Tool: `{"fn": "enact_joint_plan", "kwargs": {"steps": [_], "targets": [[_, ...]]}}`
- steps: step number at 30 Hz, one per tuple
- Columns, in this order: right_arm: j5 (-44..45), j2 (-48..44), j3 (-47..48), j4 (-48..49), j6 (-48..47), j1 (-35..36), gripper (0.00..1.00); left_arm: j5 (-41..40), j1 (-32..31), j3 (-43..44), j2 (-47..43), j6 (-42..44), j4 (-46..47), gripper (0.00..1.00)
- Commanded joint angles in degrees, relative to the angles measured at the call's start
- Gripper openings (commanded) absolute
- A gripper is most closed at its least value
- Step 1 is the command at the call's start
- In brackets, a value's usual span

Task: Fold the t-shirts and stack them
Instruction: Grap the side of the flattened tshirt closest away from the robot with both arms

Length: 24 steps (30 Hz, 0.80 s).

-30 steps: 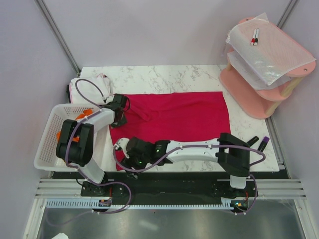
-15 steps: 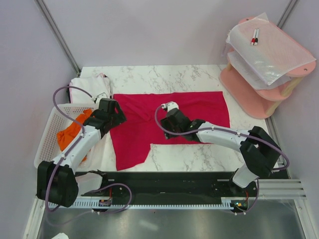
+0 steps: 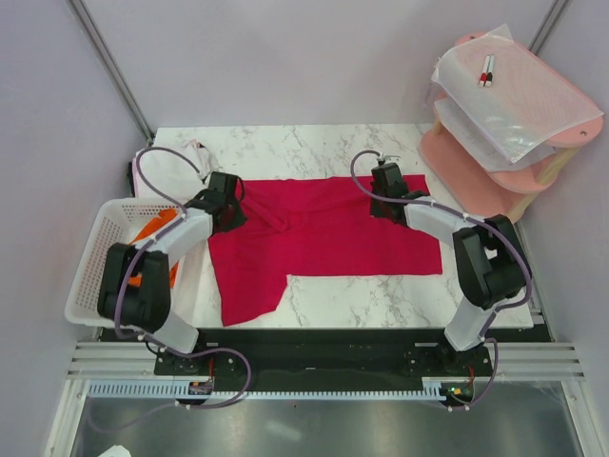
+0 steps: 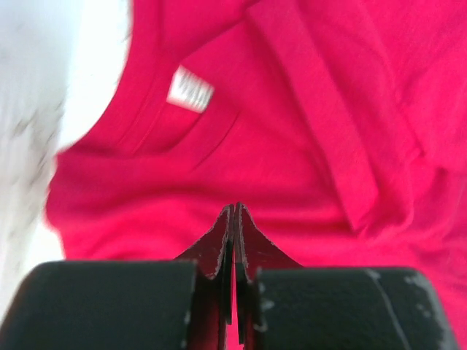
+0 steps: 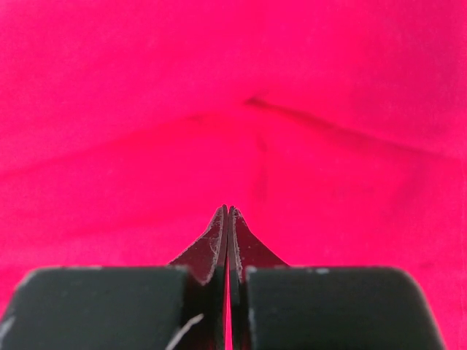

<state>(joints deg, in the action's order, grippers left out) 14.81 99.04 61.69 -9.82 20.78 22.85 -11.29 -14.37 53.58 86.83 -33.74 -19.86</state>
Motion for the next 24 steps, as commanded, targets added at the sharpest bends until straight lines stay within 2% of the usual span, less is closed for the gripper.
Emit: {"fn": "enact_joint_plan", "kwargs": {"steps": [1,11,20,24], "targets": [[-2.94,4.22,4.75,0.51,0.23,-1.93,0.0,1.97,-0.22,9.58,10.78,4.46,2.63,0.02],[-5.31,14.14,11.34,-0.11,0.14,-3.51,0.0,0.83,-0.22,25.16,28.29,4.82,-5.18,0.02],[-5.93,23.45,20.48,-0.63,-0.47,-4.3,0.0,-0.4,0.74,39.39,37.44,3.77,-12.83,0.02],[-6.54,28.56,27.76,-1.69,-0.74,-5.1,0.0,-1.01,1.45,46.59,41.31,4.03,-15.47,0.02]]}}
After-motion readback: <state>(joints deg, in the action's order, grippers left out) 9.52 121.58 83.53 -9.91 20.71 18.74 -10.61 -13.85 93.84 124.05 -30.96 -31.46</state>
